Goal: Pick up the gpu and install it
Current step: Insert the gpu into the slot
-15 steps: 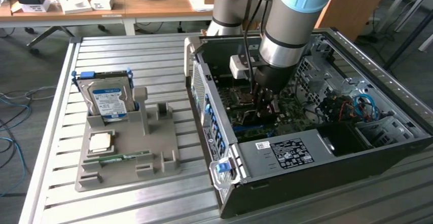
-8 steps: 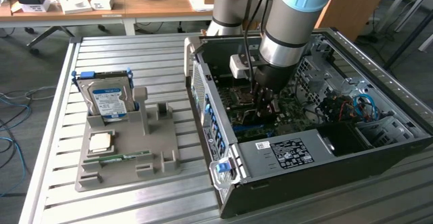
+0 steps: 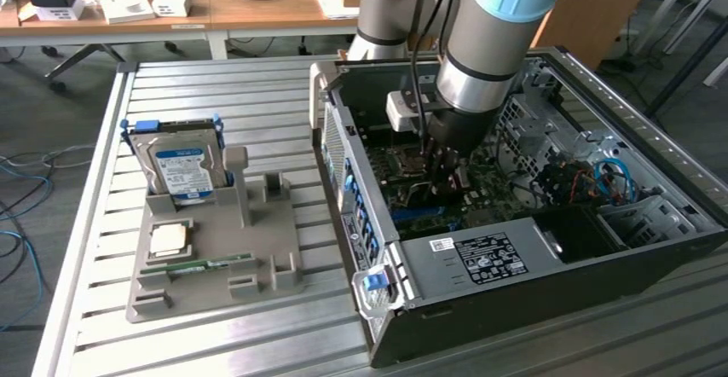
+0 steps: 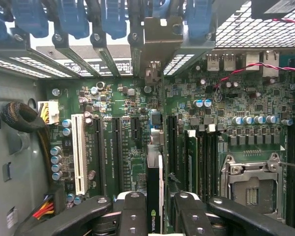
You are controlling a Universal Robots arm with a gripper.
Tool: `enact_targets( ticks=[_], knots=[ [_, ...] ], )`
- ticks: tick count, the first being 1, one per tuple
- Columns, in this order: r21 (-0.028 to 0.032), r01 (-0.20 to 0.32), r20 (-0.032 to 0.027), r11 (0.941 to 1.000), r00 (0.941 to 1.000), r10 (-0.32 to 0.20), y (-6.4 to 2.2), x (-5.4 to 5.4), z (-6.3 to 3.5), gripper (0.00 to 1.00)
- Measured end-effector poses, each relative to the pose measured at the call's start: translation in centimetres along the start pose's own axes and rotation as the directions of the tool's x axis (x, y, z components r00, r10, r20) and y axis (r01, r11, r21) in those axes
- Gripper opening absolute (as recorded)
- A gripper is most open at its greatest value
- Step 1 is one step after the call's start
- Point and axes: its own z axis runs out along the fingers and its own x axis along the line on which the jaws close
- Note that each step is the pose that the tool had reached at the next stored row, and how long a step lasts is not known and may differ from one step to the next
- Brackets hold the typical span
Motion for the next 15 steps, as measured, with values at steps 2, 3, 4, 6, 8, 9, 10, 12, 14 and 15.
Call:
enact_targets(
  ticks=[2,3,4,6,8,9,10,12,14,15],
  knots=[
    [0.0001,0.0,-0.0007,1.0,1.0,0.0,0.0,0.0,0.01,0.26],
    [0.0001,0.0,-0.0012,1.0,1.0,0.0,0.0,0.01,0.0,0.26],
    [0.0001,0.0,-0.0013,1.0,1.0,0.0,0.0,0.01,0.0,0.26],
    [0.0001,0.0,-0.0013,1.0,1.0,0.0,0.0,0.01,0.01,0.26],
    [0.0001,0.0,-0.0013,1.0,1.0,0.0,0.0,0.01,0.02,0.26],
    [0.0001,0.0,-0.0013,1.0,1.0,0.0,0.0,0.02,0.04,0.26],
    [0.0002,0.0,-0.0012,1.0,1.0,0.0,0.0,0.03,0.06,0.26],
    [0.0001,0.0,-0.0013,1.0,1.0,0.0,0.0,0.03,0.07,0.26],
    [0.0002,0.0,-0.0022,1.0,1.0,0.0,-0.01,0.03,0.08,0.26],
    [0.0002,0.0,-0.0024,1.0,1.0,0.0,-0.01,0.03,0.08,0.26]
  ],
)
